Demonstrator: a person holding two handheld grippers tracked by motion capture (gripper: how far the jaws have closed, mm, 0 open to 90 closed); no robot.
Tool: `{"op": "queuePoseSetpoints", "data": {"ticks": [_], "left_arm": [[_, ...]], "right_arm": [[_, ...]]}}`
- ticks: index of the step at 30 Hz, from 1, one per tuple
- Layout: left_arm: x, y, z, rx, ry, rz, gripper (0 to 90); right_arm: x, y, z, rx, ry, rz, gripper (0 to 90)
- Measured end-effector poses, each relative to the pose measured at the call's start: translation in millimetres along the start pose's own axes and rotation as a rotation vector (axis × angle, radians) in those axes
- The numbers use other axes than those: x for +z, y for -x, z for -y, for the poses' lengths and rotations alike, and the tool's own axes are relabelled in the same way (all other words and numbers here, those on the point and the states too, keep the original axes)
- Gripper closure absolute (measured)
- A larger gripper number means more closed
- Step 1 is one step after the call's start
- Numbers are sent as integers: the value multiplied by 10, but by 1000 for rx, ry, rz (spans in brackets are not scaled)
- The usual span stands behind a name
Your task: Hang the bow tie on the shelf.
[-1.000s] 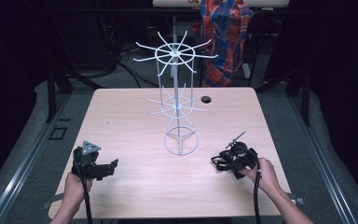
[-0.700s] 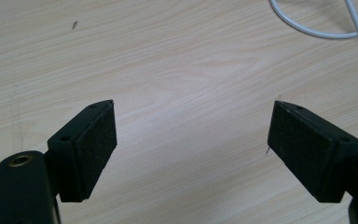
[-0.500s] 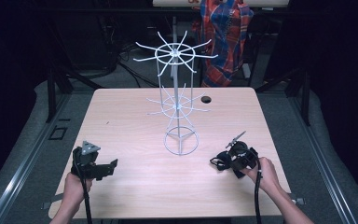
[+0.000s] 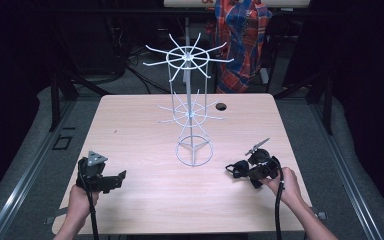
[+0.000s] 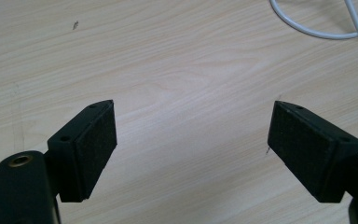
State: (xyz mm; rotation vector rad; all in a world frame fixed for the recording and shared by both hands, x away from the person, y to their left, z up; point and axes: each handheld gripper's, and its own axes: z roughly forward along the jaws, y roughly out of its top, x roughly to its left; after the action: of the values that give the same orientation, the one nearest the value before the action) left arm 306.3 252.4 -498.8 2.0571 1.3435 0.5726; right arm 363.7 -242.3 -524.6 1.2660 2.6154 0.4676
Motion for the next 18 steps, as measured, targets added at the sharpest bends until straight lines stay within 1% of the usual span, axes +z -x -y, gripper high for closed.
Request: {"op": "queuePoseSetpoints", "data": {"ticks": [1,2,3,4,5,6,8,9,10,11,12,13,15,18], "left_arm": [[0,2,0,-1,0,0,158],[-1,3,0,-1,0,-1,158],[-1,3,0,-1,1,-1,158],[-1,4,0,-1,1,-1,158],[-1,4,-1,-1,0,-2,158],[-1,4,-1,-1,1,-2,158],[0,7,-4,-1,1,-2,158],[1,9,-5,-1,1,-1,158],[1,10,-6,1,0,-1,158],[3,12,-7,-1,0,-1,158],[3,13,-8,0,0,-1,158],[3,14,-7,-1,-1,-1,158],[2,9,-6,-1,-1,-2,158],[5,5,-5,-5,0,-2,158]], "right_arm": [[-1,3,5,0,11,-4,779],[-18,6,0,-12,2,2,781],[-29,4,-2,-10,10,2,782],[-31,-9,5,14,42,-2,783],[-74,10,-6,-3,19,1,783],[-86,13,-3,10,42,-7,784],[-122,35,4,16,55,-3,784],[-129,44,12,23,71,-1,784],[-142,54,15,29,69,-12,784],[-146,67,24,28,72,-1,784],[-150,74,29,33,77,-12,784],[-145,73,37,45,91,-1,783],[-161,90,34,39,79,-12,783],[-173,98,35,41,91,-2,783]]}}
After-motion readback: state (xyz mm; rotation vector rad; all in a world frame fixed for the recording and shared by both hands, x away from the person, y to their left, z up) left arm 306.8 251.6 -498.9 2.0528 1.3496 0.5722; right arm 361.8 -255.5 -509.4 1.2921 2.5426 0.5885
